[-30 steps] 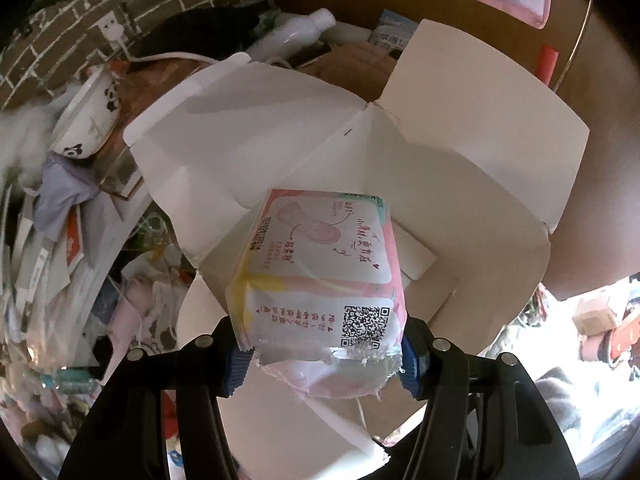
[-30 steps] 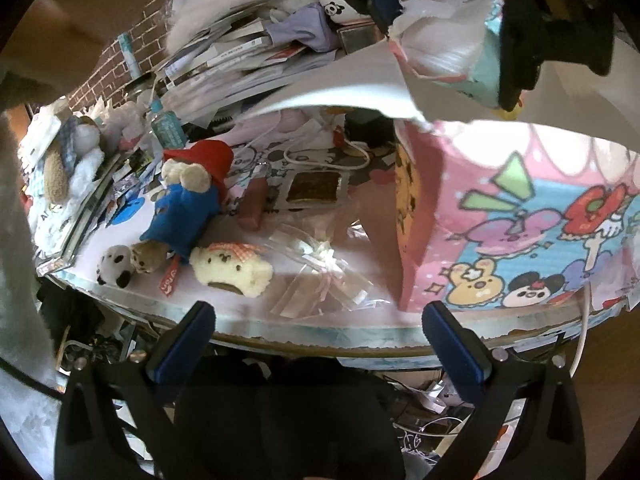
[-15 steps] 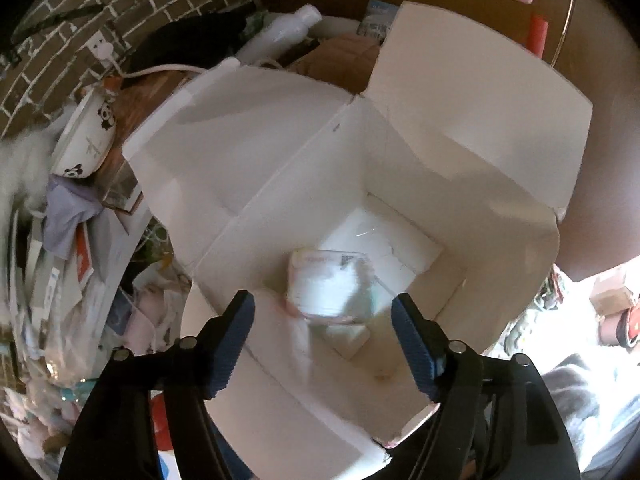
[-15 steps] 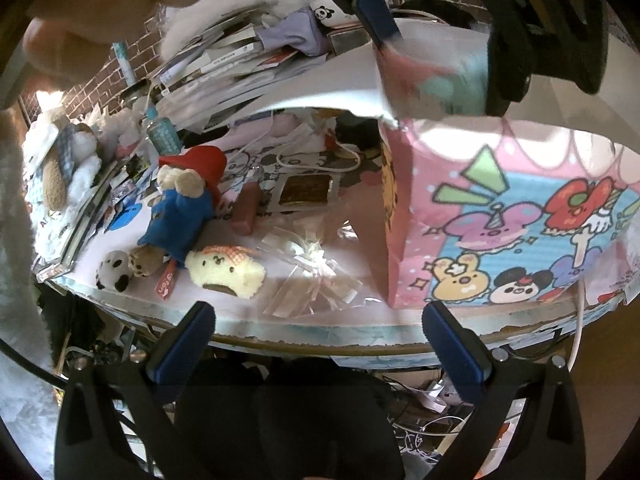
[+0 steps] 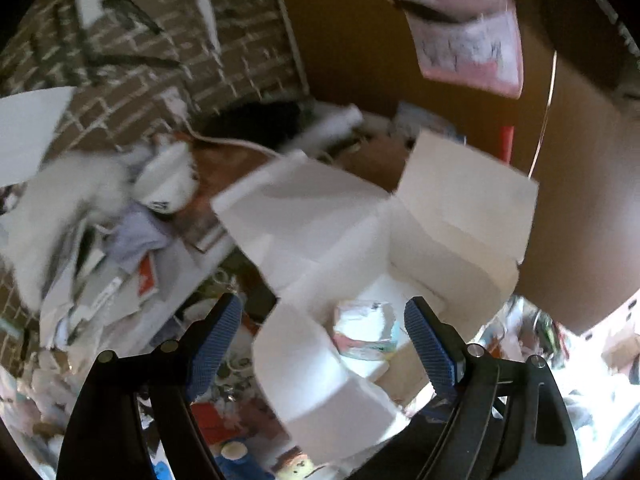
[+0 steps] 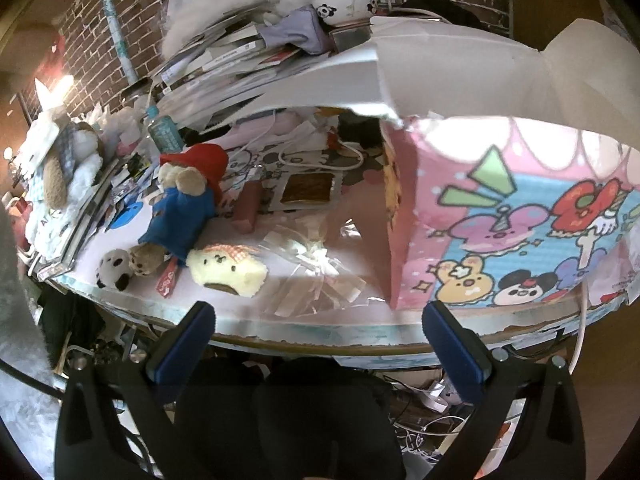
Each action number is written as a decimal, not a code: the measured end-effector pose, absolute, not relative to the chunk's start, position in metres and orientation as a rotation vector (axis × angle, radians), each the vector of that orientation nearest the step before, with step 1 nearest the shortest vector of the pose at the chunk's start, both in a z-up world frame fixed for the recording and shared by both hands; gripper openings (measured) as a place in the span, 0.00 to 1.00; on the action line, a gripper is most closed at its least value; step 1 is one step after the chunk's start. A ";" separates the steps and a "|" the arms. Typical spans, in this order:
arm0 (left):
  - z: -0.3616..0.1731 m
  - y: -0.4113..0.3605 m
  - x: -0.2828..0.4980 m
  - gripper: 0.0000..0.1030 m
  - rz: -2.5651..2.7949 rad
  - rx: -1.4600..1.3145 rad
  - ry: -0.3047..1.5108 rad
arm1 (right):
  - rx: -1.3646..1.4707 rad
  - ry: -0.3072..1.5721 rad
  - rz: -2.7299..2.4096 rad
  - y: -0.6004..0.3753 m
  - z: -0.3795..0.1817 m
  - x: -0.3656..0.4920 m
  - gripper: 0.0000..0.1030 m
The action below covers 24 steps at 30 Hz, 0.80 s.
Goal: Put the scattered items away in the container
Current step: 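Move the left gripper back over the desk toward the panda plush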
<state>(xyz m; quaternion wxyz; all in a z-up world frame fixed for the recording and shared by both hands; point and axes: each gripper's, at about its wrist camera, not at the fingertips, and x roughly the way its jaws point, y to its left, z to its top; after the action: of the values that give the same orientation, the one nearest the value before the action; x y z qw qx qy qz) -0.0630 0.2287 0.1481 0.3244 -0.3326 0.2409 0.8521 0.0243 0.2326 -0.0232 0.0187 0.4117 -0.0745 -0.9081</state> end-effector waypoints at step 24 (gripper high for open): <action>0.088 0.050 -0.040 0.79 2.585 -0.908 0.290 | 1.303 -0.146 -2.775 0.204 -0.028 0.015 1.00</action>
<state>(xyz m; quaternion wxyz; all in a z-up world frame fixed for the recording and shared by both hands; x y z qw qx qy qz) -0.0396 0.0496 0.0881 0.1919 -0.3235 0.1033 0.9208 0.0149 0.2043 -0.0278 0.0363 0.4244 -0.0476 -0.9035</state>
